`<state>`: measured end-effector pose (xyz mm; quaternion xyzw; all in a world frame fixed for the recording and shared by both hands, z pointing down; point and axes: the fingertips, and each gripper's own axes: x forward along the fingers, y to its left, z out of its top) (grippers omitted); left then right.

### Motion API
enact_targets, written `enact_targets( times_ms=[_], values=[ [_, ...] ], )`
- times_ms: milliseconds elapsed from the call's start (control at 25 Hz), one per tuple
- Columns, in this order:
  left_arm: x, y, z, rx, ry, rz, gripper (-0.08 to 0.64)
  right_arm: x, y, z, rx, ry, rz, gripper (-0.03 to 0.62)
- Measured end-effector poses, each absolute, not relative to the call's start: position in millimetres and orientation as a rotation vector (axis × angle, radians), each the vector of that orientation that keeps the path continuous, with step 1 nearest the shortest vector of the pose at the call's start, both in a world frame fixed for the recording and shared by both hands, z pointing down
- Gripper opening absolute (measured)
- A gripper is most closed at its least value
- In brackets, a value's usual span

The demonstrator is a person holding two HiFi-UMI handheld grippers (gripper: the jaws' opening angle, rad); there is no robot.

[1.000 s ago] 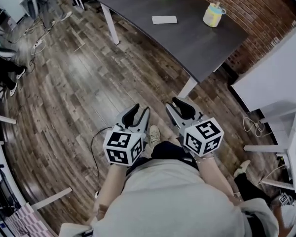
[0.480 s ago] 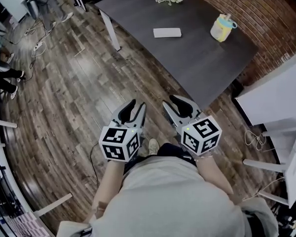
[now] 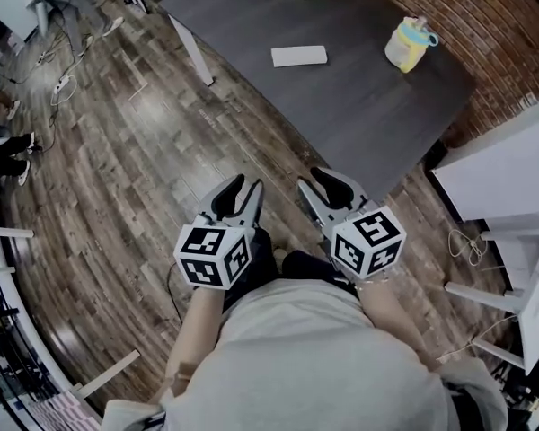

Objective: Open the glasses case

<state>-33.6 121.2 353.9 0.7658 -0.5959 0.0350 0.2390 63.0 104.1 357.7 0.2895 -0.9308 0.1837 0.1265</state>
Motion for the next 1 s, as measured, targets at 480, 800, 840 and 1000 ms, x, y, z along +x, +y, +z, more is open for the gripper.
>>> enact_targets(
  times_ms=[480,800,840,1000],
  values=[
    [-54.4,24.9,353.5,2.21,-1.521,0.176,0.129,51.7,24.1,362.5,1.015,-2.676,0.592,0.127],
    [-76.8,-68.7,365.7,2.26,-1.373,0.241,0.129,28.5,-60.2,370.6,1.125,-2.605,0.656,0.137],
    [-81.0,-79.6,367.0,2.263,-1.356,0.251,0.129,24.7,-71.0,370.7,1.139,-2.594,0.66,0.138],
    [-100.1,-118.8,376.4,2.266,-1.298,0.285,0.129,9.2,-110.4,375.7,1.194,-2.55,0.681,0.143]
  ],
)
